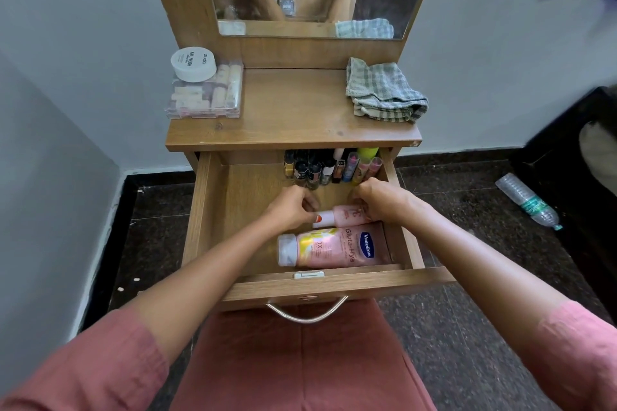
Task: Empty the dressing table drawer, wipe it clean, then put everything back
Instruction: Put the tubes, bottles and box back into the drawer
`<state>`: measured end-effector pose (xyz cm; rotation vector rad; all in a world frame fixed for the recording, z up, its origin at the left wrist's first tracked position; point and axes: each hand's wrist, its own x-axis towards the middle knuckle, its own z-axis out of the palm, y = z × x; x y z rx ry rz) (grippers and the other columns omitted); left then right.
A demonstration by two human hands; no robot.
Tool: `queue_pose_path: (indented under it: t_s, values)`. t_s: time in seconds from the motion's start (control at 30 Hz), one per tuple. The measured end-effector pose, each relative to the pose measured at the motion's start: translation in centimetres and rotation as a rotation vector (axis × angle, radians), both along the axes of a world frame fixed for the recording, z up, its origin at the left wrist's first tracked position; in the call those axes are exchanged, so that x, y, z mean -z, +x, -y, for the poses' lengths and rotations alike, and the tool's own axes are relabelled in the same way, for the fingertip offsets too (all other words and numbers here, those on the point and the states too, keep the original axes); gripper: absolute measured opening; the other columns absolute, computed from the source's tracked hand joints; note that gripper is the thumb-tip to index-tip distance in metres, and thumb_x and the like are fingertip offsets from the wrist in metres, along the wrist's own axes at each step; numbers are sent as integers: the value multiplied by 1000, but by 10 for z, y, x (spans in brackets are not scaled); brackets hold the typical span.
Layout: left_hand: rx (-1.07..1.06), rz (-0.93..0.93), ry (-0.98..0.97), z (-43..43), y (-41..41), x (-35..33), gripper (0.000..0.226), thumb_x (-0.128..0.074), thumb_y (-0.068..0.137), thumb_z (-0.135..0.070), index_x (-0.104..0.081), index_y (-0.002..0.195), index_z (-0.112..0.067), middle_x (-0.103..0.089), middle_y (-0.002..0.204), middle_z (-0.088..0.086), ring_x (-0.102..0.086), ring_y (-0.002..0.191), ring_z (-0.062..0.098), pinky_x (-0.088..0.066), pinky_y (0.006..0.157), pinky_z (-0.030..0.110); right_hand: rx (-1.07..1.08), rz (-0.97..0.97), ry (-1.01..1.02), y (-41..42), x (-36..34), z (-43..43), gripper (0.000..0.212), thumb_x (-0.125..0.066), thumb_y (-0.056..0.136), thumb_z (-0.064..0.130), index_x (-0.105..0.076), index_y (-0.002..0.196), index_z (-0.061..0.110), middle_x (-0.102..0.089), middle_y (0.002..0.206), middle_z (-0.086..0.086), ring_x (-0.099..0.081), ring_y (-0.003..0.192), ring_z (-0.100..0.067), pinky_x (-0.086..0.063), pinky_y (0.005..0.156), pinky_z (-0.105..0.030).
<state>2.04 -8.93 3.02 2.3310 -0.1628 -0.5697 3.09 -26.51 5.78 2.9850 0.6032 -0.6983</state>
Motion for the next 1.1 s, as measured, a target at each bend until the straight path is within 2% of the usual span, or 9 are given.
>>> queue_pose_path:
  t_s: [0.27,0.43,0.57,0.63,0.7,0.83,0.93,1.03,1.1]
  values:
    - [-26,44,-21,-7,-3,-3,23,-68,78,-9,-65,100,-6,-66,106,8,-55,88,11,-46,81,26,41,-45,-3,5,-4,-2,33,-45,87,-4,-59,117,0,-61,118,-16,-58,110,-28,-48,91,-33]
    - [-45,134,-38,-25,1,-26,20,-66,80,-9,-65,101,-7,-67,103,7,-54,88,9,-45,80,22,122,-39,186,14,-23,-2,32,-54,83,-6,-60,113,-1,-64,114,-15,-60,102,-24,-47,91,-26]
    - [-91,242,-73,-44,2,-55,19,-63,84,-15,-66,102,-12,-63,94,-3,-56,89,7,-40,72,13,214,-66,435,16,-52,-11,30,-58,79,-11,-61,109,-4,-66,104,-19,-62,84,-17,-50,78,-23]
    - [-129,295,-98,-56,2,-71,18,-61,85,-18,-65,102,-15,-62,93,-6,-56,89,6,-38,70,12,212,-25,541,20,-64,-20,23,-57,83,-6,-64,104,1,-68,94,-12,-63,68,2,-52,63,-13]
    - [-166,342,-127,-67,5,-83,18,-59,86,-19,-64,103,-15,-62,95,-6,-56,89,6,-39,71,11,203,28,627,23,-73,-34,18,-59,84,0,-66,100,4,-66,86,-2,-57,56,16,-44,53,-1]
    - [-296,454,-207,-88,14,-99,11,-58,87,-15,-65,95,-16,-60,88,-12,-52,81,-4,-39,68,7,243,115,763,33,-80,-69,16,-62,83,3,-68,98,3,-64,84,-2,-55,60,5,-41,53,2]
    - [-428,558,-228,-105,24,-103,13,-57,86,-9,-67,93,-13,-63,90,-7,-54,79,-3,-39,69,1,327,166,870,44,-75,-95,15,-62,84,7,-67,98,3,-64,88,-5,-56,70,-6,-41,55,1]
    - [-581,628,-175,-122,38,-102,18,-55,86,-5,-66,100,-7,-66,105,7,-58,94,11,-41,82,15,450,146,975,58,-69,-119,19,-60,87,10,-64,104,3,-61,94,-3,-56,85,-11,-42,58,-3]
    - [-654,619,-138,-133,49,-99,25,-53,86,-4,-62,109,-4,-62,117,11,-56,108,19,-41,91,22,532,112,1028,67,-67,-134,28,-59,88,12,-60,114,1,-61,102,-6,-54,90,-12,-46,71,-15]
